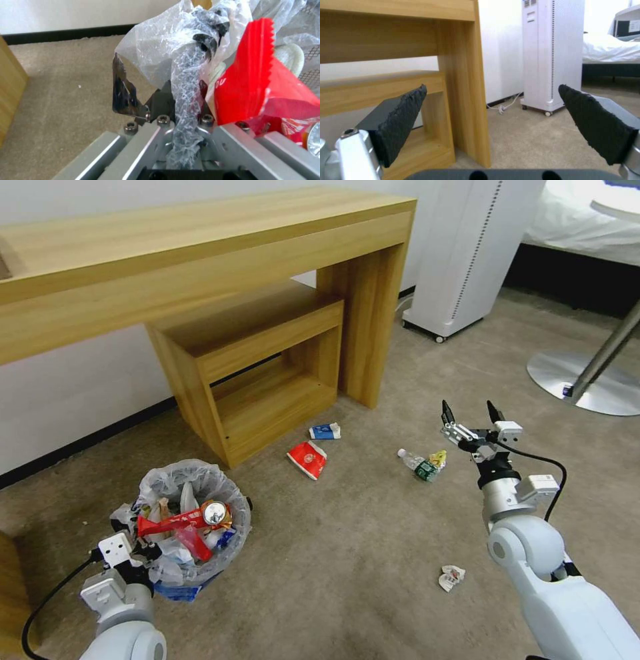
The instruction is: Pick up the trash bin and place the garbage on the floor into it.
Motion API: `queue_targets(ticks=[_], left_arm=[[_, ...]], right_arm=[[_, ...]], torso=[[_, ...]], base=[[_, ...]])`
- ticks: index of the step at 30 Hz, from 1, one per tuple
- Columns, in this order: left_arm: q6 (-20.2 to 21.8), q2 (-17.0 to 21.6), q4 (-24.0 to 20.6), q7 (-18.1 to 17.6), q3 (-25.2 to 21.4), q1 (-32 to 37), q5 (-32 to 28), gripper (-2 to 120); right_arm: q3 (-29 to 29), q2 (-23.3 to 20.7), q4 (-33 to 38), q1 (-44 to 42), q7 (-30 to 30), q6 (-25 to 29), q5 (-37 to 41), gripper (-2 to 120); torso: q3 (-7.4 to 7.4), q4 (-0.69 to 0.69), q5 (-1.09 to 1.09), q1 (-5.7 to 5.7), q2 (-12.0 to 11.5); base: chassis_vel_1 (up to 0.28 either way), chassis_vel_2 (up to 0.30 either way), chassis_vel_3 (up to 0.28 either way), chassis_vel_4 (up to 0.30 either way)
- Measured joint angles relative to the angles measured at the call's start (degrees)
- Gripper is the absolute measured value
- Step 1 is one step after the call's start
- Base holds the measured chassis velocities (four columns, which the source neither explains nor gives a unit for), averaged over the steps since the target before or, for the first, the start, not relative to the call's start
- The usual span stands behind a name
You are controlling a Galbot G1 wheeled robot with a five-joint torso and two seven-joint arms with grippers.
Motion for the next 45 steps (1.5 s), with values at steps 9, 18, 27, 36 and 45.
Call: queue_targets(ticks=[9,18,27,36,45], left_arm=[[-0.27,0.17,0.2,0.01,-0.13,0.32,-0.1,0],[-0.16,0.82,0.18,-0.13,-0.77,0.47,-1.02,0],[0.65,0.82,-0.05,-0.24,-0.17,0.65,-1.76,0],[3.99,1.57,-2.07,-1.11,0.81,1.37,-6.15,0],[12.94,4.73,-6.03,-2.22,0.95,3.25,-14.4,0]], right_arm=[[0.23,0.76,0.04,-1.06,-0.42,1.02,0.07,100],[0.63,1.36,0.31,-2.26,-0.76,0.42,-0.26,100],[1.01,1.41,0.43,-3.03,-1.08,0.15,-0.73,100],[0.56,1.36,0.49,-3.06,-1.46,-0.06,0.37,100],[-0.3,0.92,-0.09,-2.34,-2.12,-0.05,2.19,100]], torso=[[0.0,0.0,0.0,0.0,0.0],[0.0,0.0,0.0,0.0,0.0],[-0.01,0.0,0.0,0.0,0.0],[0.01,0.0,0.01,0.01,0.0],[0.0,0.0,0.0,0.0,0.0]], base=[[-0.004,-0.011,-0.012,-0.006],[0.0,0.0,0.0,0.0],[0.0,0.0,0.0,0.0],[-0.093,0.082,0.084,-0.088],[-0.024,0.016,0.021,-0.018]])
